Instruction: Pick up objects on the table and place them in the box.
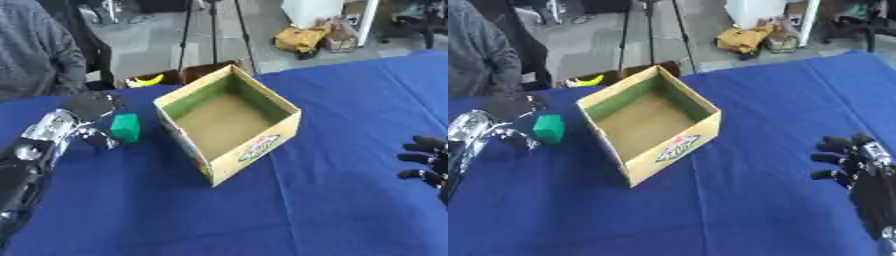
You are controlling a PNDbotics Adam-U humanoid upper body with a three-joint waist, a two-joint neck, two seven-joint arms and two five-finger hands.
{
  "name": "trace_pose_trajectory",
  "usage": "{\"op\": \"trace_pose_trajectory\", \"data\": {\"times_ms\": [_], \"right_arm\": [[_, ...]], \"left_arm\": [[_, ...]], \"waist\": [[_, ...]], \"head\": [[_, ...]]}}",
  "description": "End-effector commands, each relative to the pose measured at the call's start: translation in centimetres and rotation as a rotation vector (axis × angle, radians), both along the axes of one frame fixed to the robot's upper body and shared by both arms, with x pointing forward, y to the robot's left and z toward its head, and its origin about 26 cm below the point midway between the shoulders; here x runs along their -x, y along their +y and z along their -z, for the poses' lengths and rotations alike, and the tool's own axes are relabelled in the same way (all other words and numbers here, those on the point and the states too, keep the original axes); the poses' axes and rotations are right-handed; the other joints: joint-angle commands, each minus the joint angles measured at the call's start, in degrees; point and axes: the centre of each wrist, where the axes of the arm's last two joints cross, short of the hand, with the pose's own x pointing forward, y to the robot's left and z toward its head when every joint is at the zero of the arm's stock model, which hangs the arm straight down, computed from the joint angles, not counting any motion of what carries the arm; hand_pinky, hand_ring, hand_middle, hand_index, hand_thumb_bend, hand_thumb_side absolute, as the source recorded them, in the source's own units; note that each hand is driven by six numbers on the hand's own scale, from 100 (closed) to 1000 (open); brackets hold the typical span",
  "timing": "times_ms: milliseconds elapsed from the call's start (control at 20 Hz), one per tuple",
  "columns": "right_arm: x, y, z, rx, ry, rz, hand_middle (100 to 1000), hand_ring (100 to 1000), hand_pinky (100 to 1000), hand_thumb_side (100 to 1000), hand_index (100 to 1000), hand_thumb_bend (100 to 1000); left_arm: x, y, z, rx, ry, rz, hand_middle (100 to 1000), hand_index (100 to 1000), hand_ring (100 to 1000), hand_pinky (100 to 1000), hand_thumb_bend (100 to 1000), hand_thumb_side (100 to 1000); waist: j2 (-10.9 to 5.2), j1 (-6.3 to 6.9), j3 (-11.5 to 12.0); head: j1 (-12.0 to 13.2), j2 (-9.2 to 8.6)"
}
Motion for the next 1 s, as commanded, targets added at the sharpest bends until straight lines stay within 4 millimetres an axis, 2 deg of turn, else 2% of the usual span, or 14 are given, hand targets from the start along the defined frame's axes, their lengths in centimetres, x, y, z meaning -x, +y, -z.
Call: {"op": "trace_pose_trajectory", "data": {"times_ms": [50, 600, 750, 850, 1000], "right_arm": [[-0.13, -0.38, -1.35, 0.018, -0.043, 0.0, 705, 733, 573, 1000, 807, 100], [-0.2, -0.38, -1.57, 0.018, -0.051, -0.001, 706, 733, 573, 1000, 807, 100], [-0.2, -0.38, -1.6, 0.019, -0.051, -0.001, 706, 733, 573, 1000, 807, 100], [-0.21, -0.38, -1.61, 0.019, -0.052, -0.001, 706, 732, 573, 1000, 807, 100], [-0.21, -0.37, -1.62, 0.018, -0.052, -0.001, 706, 732, 573, 1000, 807, 100]], "left_arm": [[-0.19, 0.43, -1.68, 0.039, -0.044, -0.009, 803, 885, 809, 762, 444, 369], [-0.19, 0.27, -1.23, 0.099, 0.004, -0.028, 758, 880, 764, 733, 403, 374], [-0.19, 0.19, -1.09, 0.108, 0.001, -0.028, 692, 863, 704, 690, 355, 363], [-0.19, 0.14, -1.0, 0.118, -0.007, -0.028, 615, 845, 626, 647, 278, 358], [-0.19, 0.13, -0.91, 0.127, -0.012, -0.029, 615, 845, 626, 647, 278, 358]], "waist": [[-0.75, -0.33, -0.1], [0.04, -0.41, -0.6], [0.32, -0.45, -0.7], [0.38, -0.46, -0.7], [0.39, -0.46, -0.7]], "head": [[0.0, -0.64], [-0.1, -1.53], [-0.2, -1.64], [-0.2, -1.64], [-0.2, -1.65]]}}
